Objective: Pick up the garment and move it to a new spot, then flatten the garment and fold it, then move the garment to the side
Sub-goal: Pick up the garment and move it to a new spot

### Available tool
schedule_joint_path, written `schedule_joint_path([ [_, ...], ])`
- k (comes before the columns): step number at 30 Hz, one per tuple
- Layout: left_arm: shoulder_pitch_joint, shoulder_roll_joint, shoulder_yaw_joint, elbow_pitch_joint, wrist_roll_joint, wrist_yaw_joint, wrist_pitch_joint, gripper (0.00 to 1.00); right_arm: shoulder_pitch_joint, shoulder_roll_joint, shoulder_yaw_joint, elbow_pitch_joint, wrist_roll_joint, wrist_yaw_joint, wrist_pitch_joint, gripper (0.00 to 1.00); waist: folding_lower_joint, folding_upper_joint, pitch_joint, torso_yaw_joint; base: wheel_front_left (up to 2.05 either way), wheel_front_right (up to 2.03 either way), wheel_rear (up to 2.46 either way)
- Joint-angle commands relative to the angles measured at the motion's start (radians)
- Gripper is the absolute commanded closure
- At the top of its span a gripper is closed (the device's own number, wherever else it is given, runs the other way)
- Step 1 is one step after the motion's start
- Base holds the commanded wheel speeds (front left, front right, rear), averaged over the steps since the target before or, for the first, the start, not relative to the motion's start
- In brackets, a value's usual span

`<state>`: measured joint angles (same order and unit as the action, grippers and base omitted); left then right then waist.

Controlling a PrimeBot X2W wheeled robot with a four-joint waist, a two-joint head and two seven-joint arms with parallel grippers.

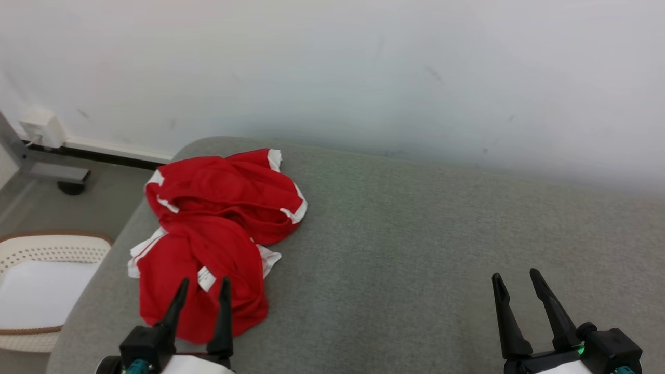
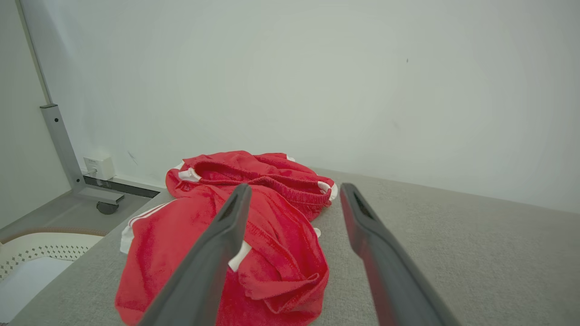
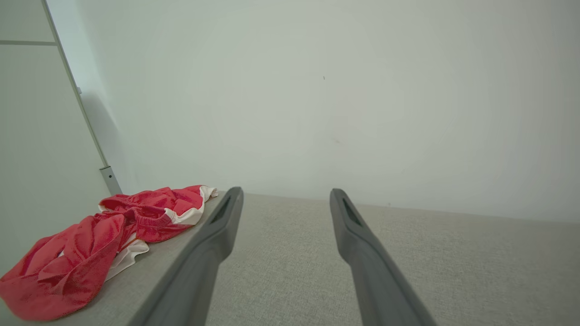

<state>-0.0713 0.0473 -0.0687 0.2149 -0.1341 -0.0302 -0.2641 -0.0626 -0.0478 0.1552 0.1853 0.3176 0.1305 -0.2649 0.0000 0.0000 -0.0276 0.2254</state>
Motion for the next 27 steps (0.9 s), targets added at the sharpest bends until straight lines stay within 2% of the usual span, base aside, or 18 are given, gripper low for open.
schedule_joint_path([
  [1, 0.0, 0.006, 0.008, 0.005, 0.001, 0.003, -0.001, 0.0, 0.005, -0.005, 0.003, 0.0, 0.013, 0.0, 0.001, 0.0, 0.0, 0.0, -0.001, 0.055, 0.0, 0.0, 0.0],
  [6, 0.005, 0.006, 0.018, 0.016, -0.003, 0.004, -0.001, 0.0, 0.004, -0.005, 0.019, 0.003, 0.014, 0.0, 0.001, 0.0, 0.0, 0.0, -0.002, 0.113, 0.0, 0.0, 0.0],
  [14, 0.004, 0.006, 0.023, 0.021, -0.007, 0.001, -0.001, 0.0, 0.001, -0.005, 0.04, 0.011, 0.013, 0.0, 0.001, 0.0, 0.0, 0.0, -0.002, 0.152, 0.0, 0.0, 0.0],
  [22, -0.028, 0.006, 0.041, 0.037, -0.008, -0.012, -0.001, 0.0, -0.011, -0.005, 0.056, 0.014, 0.009, 0.0, 0.001, 0.0, 0.0, 0.0, 0.0, 0.142, 0.0, 0.0, 0.0],
  [27, -0.093, 0.029, 0.064, 0.099, -0.041, -0.033, 0.014, 0.0, -0.015, -0.005, 0.061, 0.017, 0.006, 0.0, 0.001, 0.0, 0.0, 0.0, 0.004, 0.115, 0.0, 0.0, 0.0],
])
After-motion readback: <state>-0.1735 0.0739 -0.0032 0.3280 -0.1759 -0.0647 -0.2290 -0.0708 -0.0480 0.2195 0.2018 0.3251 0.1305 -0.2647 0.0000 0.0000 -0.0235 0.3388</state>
